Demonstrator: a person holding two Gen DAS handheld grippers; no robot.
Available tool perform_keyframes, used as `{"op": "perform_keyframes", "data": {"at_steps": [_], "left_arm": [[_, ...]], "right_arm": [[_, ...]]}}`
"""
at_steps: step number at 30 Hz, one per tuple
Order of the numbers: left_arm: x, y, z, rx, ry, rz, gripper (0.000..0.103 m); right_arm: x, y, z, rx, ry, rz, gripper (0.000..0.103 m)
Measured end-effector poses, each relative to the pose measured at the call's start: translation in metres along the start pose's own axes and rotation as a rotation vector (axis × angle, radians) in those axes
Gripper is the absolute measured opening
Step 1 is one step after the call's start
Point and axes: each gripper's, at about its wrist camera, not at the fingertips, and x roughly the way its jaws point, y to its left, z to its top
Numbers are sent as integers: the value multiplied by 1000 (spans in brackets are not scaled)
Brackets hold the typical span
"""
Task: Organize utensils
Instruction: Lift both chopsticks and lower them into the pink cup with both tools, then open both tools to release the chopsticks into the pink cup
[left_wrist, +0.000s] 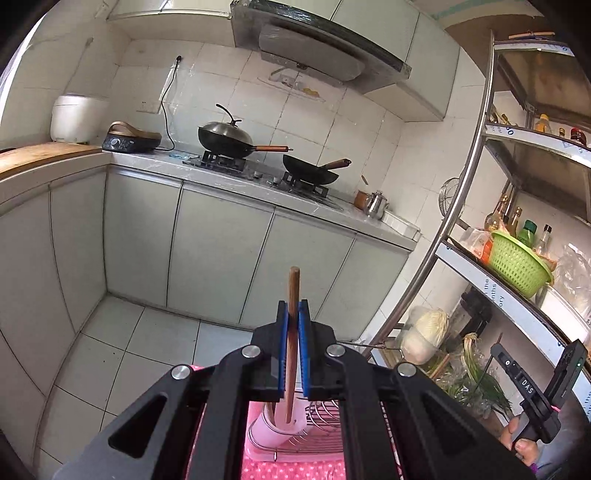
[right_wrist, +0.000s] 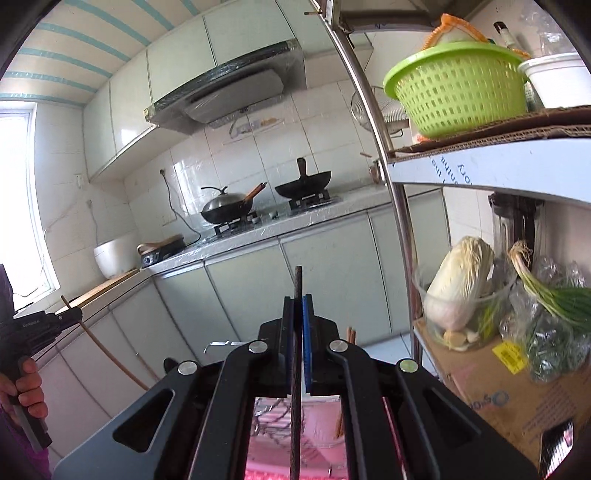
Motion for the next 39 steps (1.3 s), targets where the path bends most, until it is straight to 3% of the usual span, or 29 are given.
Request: {"op": "perform_keyframes", "data": {"at_steps": [8, 14, 32, 36, 38, 39], "left_arm": [[44, 8, -19, 17, 91, 22, 5], [67, 15, -38, 10, 151, 33, 5], [103, 21, -81, -11, 284, 38, 6], [103, 25, -82, -37, 292, 41, 9], [101, 28, -82, -47, 295, 50, 16], [98, 29, -82, -51, 291, 53, 18]], "right_arm": [[35, -11, -12, -11, -56, -50, 5], [56, -18, -30, -21, -40, -75, 5], [62, -32, -99, 24, 173, -87, 5], [66, -32, -102, 33, 233, -75, 5], [67, -32, -100, 37, 250, -70, 6], [67, -31, -99, 41, 260, -64, 10]]}}
